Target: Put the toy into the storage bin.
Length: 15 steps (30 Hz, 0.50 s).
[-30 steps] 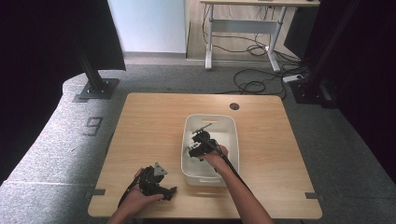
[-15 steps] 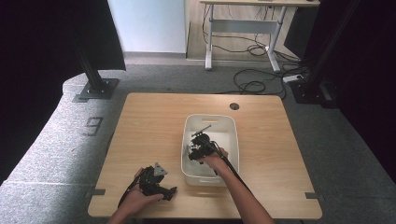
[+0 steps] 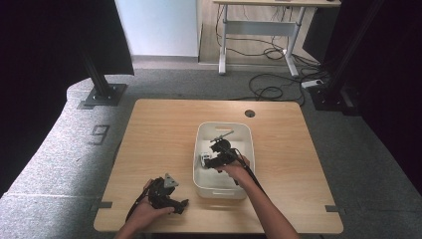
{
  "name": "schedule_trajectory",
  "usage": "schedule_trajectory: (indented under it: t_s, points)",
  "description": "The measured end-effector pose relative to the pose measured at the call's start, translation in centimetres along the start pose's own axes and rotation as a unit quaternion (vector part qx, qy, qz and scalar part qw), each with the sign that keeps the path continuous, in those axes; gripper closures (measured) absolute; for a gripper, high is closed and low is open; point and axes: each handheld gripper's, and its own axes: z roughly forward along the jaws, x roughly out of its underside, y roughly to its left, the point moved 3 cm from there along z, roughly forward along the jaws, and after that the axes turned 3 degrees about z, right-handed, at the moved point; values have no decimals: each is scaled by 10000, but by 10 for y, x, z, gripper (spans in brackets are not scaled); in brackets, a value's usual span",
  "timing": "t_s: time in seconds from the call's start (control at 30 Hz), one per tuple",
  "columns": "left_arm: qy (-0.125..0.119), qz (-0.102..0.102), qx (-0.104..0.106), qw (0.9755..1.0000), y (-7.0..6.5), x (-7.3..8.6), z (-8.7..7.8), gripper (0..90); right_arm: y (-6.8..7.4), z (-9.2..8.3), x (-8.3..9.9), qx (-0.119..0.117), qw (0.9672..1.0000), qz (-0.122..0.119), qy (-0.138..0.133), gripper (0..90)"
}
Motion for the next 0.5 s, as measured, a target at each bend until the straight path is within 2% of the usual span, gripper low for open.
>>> schedule_trajectory:
  t_s: [0.23,0.27,0.5]
  points:
    - [-1,6,-4,10000,0,0,0,0,-7,-27,4,-27,9990,-156,-417,352]
    - [-2,3,2,10000,0,0,0,0,-9,-33,5,-22,9985,-161,-528,352]
    - [2,5,-11,10000,0,0,0,0,-16,-53,14,-31,9965,-143,-823,352]
